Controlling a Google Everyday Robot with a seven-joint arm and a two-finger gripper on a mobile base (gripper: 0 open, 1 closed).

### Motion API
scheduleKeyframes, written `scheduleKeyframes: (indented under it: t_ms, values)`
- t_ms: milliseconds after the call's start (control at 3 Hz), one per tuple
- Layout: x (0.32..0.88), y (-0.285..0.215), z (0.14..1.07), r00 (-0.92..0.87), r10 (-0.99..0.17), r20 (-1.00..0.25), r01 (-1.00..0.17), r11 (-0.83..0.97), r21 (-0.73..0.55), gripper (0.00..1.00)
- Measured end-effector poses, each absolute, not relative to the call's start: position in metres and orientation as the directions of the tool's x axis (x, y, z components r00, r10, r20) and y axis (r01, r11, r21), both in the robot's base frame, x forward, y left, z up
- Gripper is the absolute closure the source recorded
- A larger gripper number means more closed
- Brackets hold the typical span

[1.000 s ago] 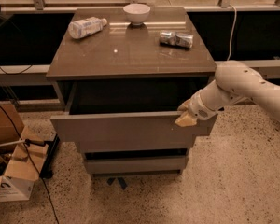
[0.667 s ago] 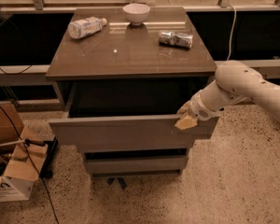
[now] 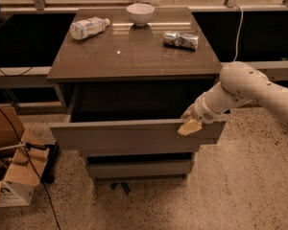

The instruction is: Open top drawer

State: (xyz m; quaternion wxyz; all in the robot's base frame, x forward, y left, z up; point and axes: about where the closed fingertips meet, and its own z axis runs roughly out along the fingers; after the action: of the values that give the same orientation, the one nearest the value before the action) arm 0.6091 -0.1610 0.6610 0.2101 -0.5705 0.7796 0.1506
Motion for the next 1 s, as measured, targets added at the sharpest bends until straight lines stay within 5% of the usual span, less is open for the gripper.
scheduleKeyframes:
  t_ms: [333, 1000]
  values:
    - [0.607, -0.156, 0.654, -0.207, -0.879, -0.43, -0.975, 0.22, 0.022, 0.04]
    - [0.552, -0.182, 0.643, -0.096, -0.979, -0.182, -0.982, 0.063, 0.175, 0.0]
